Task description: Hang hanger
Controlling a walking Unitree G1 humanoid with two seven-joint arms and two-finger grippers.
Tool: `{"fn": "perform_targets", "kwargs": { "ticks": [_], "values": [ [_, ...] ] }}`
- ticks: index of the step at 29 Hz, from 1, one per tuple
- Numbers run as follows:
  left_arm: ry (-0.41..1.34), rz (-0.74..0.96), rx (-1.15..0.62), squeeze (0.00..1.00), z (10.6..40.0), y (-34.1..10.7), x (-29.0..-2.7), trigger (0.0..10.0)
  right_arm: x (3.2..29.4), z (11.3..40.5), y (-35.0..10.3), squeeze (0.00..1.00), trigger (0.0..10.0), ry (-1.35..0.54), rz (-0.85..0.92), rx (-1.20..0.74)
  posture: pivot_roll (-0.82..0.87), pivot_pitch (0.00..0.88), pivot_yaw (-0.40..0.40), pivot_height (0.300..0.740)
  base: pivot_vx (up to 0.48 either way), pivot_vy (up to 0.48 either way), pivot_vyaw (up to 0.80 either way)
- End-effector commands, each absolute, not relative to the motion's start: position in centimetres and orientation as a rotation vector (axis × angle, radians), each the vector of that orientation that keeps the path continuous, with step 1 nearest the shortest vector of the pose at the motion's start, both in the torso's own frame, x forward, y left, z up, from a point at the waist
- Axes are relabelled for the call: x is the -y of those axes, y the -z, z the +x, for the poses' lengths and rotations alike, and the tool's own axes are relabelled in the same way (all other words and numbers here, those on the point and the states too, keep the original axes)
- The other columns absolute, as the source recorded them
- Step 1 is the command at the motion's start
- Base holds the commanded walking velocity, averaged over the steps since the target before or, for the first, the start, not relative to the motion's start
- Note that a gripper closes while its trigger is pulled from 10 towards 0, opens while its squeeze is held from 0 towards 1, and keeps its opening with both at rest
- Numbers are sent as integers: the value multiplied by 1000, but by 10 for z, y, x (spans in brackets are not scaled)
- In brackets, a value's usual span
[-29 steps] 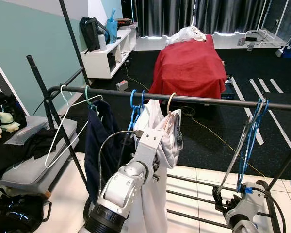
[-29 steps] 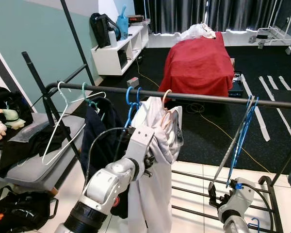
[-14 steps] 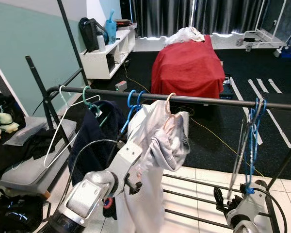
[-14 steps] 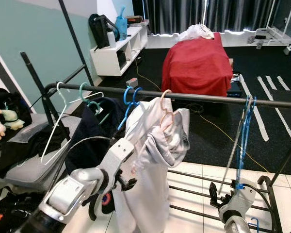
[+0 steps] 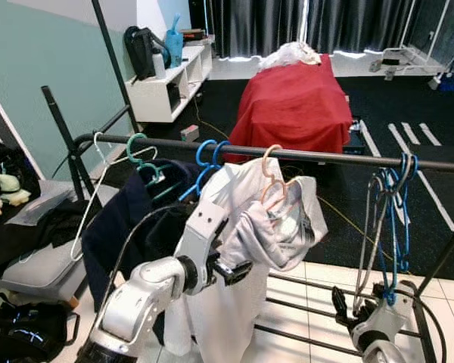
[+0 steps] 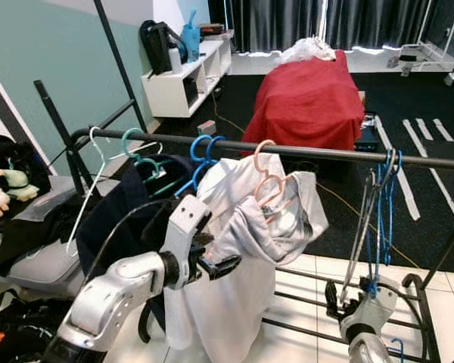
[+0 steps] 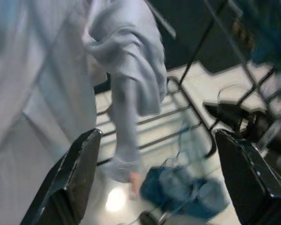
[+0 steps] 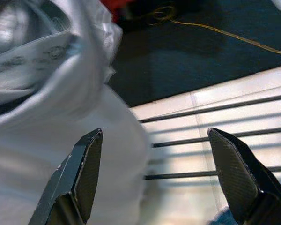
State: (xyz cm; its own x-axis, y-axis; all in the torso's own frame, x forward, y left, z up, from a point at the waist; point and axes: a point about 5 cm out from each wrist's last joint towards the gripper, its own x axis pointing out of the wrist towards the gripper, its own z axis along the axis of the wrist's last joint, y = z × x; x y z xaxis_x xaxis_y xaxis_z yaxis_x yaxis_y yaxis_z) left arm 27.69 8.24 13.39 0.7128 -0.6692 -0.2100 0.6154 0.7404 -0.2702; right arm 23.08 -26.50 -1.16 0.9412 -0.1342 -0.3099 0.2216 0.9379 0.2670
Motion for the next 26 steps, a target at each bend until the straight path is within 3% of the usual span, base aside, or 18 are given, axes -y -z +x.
{"fn": "perform_targets", "kwargs": {
  "ticks": [1, 7, 12, 19, 26],
  "values": [
    [681, -217, -317, 0, 278, -128, -90, 10000, 259, 232, 12, 0, 10000, 159, 340, -286, -135, 0, 62, 710, 0, 0, 0],
    [627, -212, -311, 0, 281, -121, -100, 10000, 234, 235, 18, 0, 10000, -75, 321, -370, -128, 0, 58, 710, 0, 0, 0],
    [639, -206, -294, 0, 280, -123, -99, 10000, 231, 236, 18, 0, 10000, -168, 277, -414, -130, 0, 58, 710, 0, 0, 0],
    [674, -216, -254, 0, 282, -130, -95, 10000, 254, 228, 22, 0, 10000, -274, 153, -577, -130, 0, 58, 710, 0, 0, 0],
    [731, -188, -223, 0, 281, -134, -90, 10000, 277, 208, 32, 0, 10000, -193, 157, -717, -135, 0, 63, 710, 0, 0, 0]
  ]
}}
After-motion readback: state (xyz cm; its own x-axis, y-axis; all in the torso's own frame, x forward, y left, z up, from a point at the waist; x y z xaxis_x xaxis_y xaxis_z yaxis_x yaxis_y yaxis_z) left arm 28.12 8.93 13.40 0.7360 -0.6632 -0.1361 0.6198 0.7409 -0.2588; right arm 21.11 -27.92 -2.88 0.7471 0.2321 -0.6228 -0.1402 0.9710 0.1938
